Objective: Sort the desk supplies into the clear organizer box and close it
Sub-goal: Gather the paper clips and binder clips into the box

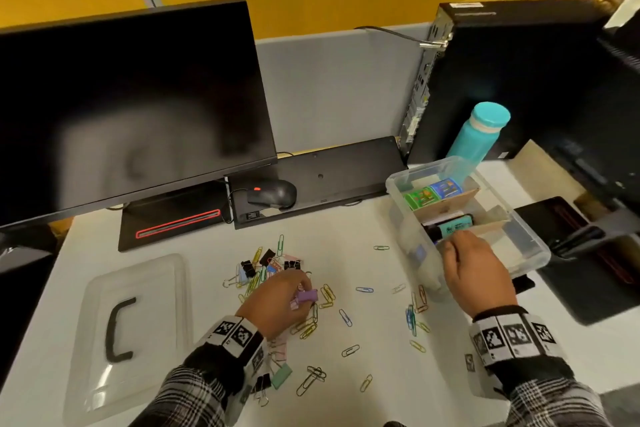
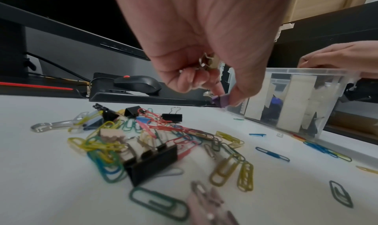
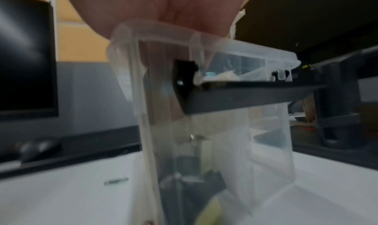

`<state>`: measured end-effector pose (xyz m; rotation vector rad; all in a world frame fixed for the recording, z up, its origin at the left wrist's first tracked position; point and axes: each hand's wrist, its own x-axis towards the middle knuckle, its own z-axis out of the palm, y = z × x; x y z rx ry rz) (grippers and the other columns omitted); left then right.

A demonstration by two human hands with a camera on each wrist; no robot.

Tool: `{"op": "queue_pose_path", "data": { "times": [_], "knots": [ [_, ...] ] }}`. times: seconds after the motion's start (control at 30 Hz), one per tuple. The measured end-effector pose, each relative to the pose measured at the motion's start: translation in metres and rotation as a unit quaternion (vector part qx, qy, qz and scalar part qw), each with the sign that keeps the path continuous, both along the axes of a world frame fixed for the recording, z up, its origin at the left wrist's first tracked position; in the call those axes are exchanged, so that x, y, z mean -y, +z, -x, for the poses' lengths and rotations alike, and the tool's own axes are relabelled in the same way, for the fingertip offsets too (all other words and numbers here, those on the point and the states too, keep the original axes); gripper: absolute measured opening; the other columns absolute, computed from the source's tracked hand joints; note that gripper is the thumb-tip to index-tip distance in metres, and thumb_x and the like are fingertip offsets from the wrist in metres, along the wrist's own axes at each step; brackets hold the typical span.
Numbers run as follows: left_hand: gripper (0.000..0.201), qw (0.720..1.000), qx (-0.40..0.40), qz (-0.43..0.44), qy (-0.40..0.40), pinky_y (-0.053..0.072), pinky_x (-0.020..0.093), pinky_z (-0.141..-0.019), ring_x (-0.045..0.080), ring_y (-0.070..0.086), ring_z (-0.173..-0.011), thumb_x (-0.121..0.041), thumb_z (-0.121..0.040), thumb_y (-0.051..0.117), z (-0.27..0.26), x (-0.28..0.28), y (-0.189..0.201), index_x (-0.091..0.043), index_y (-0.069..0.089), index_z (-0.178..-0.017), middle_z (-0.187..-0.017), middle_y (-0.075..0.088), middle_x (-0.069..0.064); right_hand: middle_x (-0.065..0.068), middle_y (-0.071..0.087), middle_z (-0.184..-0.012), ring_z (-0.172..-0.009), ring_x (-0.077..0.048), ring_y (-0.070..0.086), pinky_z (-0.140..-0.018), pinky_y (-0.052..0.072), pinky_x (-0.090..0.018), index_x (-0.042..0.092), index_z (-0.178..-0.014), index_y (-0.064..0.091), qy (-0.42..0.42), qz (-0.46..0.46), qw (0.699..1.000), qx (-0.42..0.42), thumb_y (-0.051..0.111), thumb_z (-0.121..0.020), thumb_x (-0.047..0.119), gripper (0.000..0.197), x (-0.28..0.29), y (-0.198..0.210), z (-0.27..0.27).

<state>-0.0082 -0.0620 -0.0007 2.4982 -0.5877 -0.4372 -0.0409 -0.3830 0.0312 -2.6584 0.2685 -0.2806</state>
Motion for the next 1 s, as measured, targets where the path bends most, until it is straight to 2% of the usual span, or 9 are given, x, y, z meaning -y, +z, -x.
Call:
{"op": "queue_pose_path", "data": {
  "times": [0.07, 0.2, 0.33, 0.43, 0.5, 0.6, 0.73, 0.83, 1.0],
  "knots": [
    [0.012, 1.0, -0.008, -0.004, 0.003, 0.046, 0.02, -0.07, 0.007, 0.056, -0.084, -0.031, -0.086, 0.059, 0.002, 0.006, -0.001, -0.026, 0.056, -0.097, -0.095, 0.06, -0.009, -0.003, 0.054, -0.077, -0.069, -0.025, 0.055, -0.059, 0.038, -0.03, 0.016, -0.083, 0.055, 0.032, -0.013, 0.999, -0.015, 0.044, -0.094, 0.019, 0.016, 0.003, 0.0, 0.0],
    [0.012, 1.0, -0.012, -0.009, 0.008, 0.033, 0.011, -0.059, 0.0, 0.047, -0.072, -0.031, -0.087, 0.057, 0.009, 0.018, -0.006, -0.026, 0.057, -0.098, -0.085, 0.052, -0.015, -0.001, 0.058, -0.081, -0.069, -0.019, 0.054, -0.059, 0.038, -0.026, 0.013, -0.085, 0.06, 0.034, -0.048, 0.998, 0.035, 0.045, -0.094, 0.019, 0.018, 0.017, 0.013, 0.004],
    [0.015, 1.0, -0.009, -0.003, -0.016, 0.032, 0.01, -0.06, -0.002, 0.045, -0.071, -0.033, -0.088, 0.057, 0.009, 0.042, 0.004, -0.025, 0.056, -0.101, -0.083, 0.048, -0.019, -0.003, 0.059, -0.098, -0.09, -0.018, 0.048, -0.079, 0.039, -0.033, 0.013, -0.098, 0.06, -0.051, -0.006, 0.993, 0.102, 0.035, -0.089, 0.03, 0.032, 0.049, 0.02, 0.002],
    [0.02, 0.998, 0.04, 0.016, -0.053, 0.031, 0.006, -0.065, 0.0, 0.043, -0.081, -0.031, -0.089, 0.058, 0.001, 0.082, 0.028, -0.023, 0.056, -0.107, -0.099, 0.055, -0.011, -0.009, 0.052, -0.129, -0.12, -0.027, 0.044, -0.103, 0.034, -0.046, 0.013, -0.124, 0.05, -0.117, 0.031, 0.992, 0.04, 0.041, -0.09, 0.028, 0.039, 0.069, 0.004, -0.003],
    [0.021, 0.993, 0.076, 0.043, -0.08, 0.037, 0.011, -0.074, 0.003, 0.046, -0.091, -0.032, -0.089, 0.056, -0.002, 0.119, 0.047, -0.023, 0.055, -0.108, -0.106, 0.057, -0.008, -0.009, 0.045, -0.14, -0.129, -0.028, 0.04, -0.108, 0.03, -0.048, 0.013, -0.133, 0.043, -0.138, 0.011, 0.99, 0.015, 0.035, -0.087, 0.035, 0.052, 0.073, -0.004, -0.002],
    [0.021, 0.983, 0.123, 0.045, -0.131, 0.046, 0.028, -0.08, 0.012, 0.05, -0.098, -0.033, -0.092, 0.052, -0.005, 0.176, 0.069, -0.019, 0.054, -0.107, -0.108, 0.057, -0.002, -0.009, 0.044, -0.142, -0.128, -0.028, 0.043, -0.108, 0.032, -0.047, 0.011, -0.134, 0.043, -0.136, -0.004, 0.99, 0.025, 0.032, -0.086, 0.035, 0.055, 0.075, -0.009, -0.001],
    [0.024, 0.958, 0.168, -0.078, -0.221, 0.047, 0.042, -0.083, 0.03, 0.05, -0.108, -0.016, -0.094, 0.052, -0.011, 0.241, 0.071, -0.005, 0.052, -0.116, -0.118, 0.055, 0.014, -0.006, 0.044, -0.142, -0.125, -0.027, 0.044, -0.105, 0.033, -0.046, 0.012, -0.131, 0.047, -0.14, -0.005, 0.99, 0.035, 0.034, -0.086, 0.032, 0.05, 0.075, -0.01, 0.0],
    [0.029, 0.935, 0.154, -0.166, -0.272, 0.044, 0.044, -0.087, 0.034, 0.048, -0.114, -0.01, -0.092, 0.054, -0.016, 0.262, 0.071, 0.0, 0.053, -0.119, -0.123, 0.053, 0.019, -0.007, 0.043, -0.142, -0.123, -0.027, 0.044, -0.104, 0.035, -0.046, 0.011, -0.129, 0.049, -0.134, -0.006, 0.99, 0.034, 0.033, -0.085, 0.032, 0.051, 0.074, -0.01, 0.0],
    [0.034, 0.943, 0.071, -0.189, -0.266, 0.044, 0.039, -0.09, 0.033, 0.053, -0.115, -0.012, -0.091, 0.056, -0.024, 0.268, 0.069, -0.004, 0.056, -0.124, -0.128, 0.053, 0.017, -0.008, 0.044, -0.141, -0.123, -0.027, 0.043, -0.104, 0.034, -0.046, 0.011, -0.128, 0.05, -0.123, -0.002, 0.992, 0.032, 0.033, -0.085, 0.032, 0.051, 0.076, -0.009, -0.001]
  ]
}}
